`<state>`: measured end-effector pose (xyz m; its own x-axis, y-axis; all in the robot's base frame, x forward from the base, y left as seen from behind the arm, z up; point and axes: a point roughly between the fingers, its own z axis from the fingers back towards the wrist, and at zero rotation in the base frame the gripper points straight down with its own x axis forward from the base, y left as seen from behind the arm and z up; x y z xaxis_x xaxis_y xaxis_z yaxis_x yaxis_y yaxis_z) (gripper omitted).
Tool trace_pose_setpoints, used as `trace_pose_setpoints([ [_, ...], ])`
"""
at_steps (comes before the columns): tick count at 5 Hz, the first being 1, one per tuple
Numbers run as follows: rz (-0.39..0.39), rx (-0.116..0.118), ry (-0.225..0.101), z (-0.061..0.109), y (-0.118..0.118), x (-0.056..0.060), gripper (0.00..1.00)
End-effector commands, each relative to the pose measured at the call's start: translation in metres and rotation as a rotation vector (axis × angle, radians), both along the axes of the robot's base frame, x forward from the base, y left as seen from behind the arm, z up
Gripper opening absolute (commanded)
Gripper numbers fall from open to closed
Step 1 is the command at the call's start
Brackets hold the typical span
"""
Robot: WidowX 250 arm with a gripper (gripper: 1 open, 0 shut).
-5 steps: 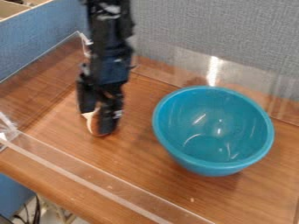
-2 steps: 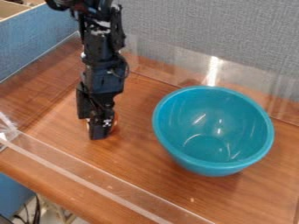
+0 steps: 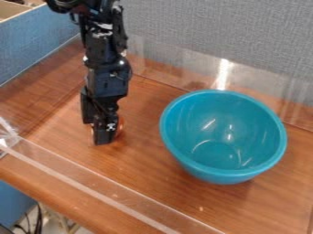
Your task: Put the mushroom in the blue bowl
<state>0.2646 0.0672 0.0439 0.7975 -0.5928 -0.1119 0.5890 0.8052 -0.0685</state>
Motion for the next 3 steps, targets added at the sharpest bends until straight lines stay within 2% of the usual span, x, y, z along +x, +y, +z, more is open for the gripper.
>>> trace_pose_setpoints([
  [1, 0.004, 0.006, -0.08, 0.026, 0.001, 0.007, 1.0],
  [2, 0.017, -0.002, -0.094, 0.035, -0.002, 0.005, 1.0],
  [3, 0.056, -0.003, -0.091, 0.017, -0.012, 0.007, 1.0],
])
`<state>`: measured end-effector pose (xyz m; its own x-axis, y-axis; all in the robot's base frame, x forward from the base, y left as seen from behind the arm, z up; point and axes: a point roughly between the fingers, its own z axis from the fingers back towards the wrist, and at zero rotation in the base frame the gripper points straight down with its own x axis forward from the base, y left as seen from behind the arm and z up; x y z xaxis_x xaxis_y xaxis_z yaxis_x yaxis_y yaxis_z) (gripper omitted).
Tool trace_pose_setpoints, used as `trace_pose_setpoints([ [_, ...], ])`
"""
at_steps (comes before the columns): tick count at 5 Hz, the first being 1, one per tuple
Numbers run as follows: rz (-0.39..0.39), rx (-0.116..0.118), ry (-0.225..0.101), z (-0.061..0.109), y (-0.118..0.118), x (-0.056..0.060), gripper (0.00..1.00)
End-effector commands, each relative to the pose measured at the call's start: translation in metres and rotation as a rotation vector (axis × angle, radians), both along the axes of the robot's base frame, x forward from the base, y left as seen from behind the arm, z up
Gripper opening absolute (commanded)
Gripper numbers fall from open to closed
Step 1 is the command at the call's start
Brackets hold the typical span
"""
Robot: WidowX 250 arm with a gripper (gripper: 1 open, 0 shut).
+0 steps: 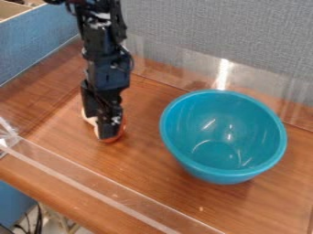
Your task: Put the mushroom in the blue bowl
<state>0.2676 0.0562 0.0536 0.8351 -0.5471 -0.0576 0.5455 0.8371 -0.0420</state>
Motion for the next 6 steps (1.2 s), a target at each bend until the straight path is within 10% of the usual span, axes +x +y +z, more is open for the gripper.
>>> trace_pose_setpoints([
  [1, 0.036, 0.008, -0.022, -0.01, -0.011, 0.006, 1.0],
  [2, 0.104, 0.009, -0.02, -0.017, -0.013, 0.004, 0.0],
  [6, 0.091, -0.007, -0.035, -0.005, -0.006, 0.005, 0.0],
])
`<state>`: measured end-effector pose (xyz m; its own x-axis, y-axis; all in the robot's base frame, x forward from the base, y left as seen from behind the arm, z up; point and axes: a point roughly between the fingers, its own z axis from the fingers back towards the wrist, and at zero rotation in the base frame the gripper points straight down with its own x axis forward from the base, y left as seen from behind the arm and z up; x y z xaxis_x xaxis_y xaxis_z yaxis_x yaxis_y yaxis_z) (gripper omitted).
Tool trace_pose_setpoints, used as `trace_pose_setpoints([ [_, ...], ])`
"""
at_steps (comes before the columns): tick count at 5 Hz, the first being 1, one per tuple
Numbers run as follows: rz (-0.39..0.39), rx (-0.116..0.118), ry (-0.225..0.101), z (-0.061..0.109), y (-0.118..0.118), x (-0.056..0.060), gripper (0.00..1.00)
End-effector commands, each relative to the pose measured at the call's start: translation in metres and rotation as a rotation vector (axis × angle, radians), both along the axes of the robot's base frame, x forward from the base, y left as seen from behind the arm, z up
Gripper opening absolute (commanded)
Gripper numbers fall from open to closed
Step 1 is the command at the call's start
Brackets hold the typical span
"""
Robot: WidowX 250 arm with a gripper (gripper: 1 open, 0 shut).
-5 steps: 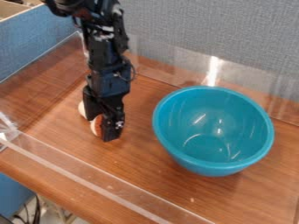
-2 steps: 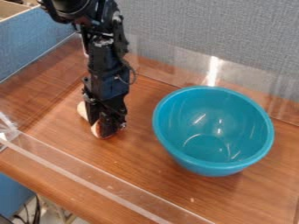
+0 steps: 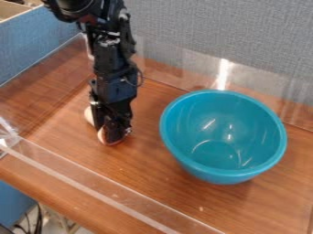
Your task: Put the mushroom in the blue bowl
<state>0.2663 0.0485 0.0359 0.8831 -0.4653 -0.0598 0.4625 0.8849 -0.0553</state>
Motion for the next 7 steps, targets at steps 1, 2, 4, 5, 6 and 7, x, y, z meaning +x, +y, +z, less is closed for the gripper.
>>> trace_pose_setpoints([
  [1, 0.015, 0.003, -0.048, 0.019, 0.009, 0.005, 0.0],
  [2, 0.017, 0.0, -0.052, 0.017, 0.011, -0.005, 0.0],
  [4, 0.061, -0.003, -0.073, 0.026, 0.01, -0.019, 0.0],
  [5, 0.1, 0.0, -0.085, 0.035, 0.005, -0.023, 0.0],
  [6, 0.082, -0.001, -0.1, 0.05, 0.007, -0.019, 0.0],
  [7, 0.053, 0.0, -0.112, 0.064, 0.005, -0.016, 0.0],
])
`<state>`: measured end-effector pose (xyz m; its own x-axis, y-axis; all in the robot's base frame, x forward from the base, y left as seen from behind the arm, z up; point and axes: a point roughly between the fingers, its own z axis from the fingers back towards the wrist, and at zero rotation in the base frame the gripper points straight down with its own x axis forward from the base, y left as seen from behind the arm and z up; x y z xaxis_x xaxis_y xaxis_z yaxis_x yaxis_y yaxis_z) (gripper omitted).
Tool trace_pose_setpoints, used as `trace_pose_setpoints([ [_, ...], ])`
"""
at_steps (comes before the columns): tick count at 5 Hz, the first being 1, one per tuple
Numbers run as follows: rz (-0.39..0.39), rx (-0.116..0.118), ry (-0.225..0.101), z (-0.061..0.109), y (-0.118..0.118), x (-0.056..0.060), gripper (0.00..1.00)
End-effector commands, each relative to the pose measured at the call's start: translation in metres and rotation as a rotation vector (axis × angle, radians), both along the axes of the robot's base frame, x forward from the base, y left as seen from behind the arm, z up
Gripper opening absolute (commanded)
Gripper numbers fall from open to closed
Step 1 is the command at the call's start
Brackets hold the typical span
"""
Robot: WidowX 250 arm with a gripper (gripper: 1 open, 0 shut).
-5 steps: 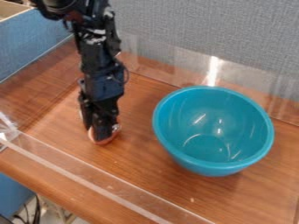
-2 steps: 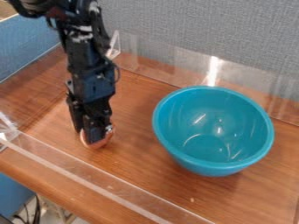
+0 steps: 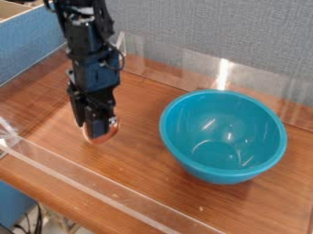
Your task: Put the mushroom in the blue bowl
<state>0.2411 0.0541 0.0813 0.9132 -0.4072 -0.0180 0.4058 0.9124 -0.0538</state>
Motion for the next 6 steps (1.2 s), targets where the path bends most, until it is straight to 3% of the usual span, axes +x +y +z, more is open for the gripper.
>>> trace_pose_setpoints([
  [1, -0.048, 0.022, -0.084, 0.031, -0.013, 0.006, 0.0],
  [2, -0.13, 0.022, -0.094, 0.042, -0.038, 0.007, 0.0],
  [3, -0.264, 0.018, -0.103, 0.042, -0.072, 0.011, 0.0],
  [4, -0.376, 0.016, -0.109, 0.038, -0.107, 0.023, 0.0],
  [5, -0.444, 0.022, -0.117, 0.046, -0.127, 0.036, 0.0],
  [6, -0.492, 0.025, -0.124, 0.052, -0.142, 0.035, 0.0],
])
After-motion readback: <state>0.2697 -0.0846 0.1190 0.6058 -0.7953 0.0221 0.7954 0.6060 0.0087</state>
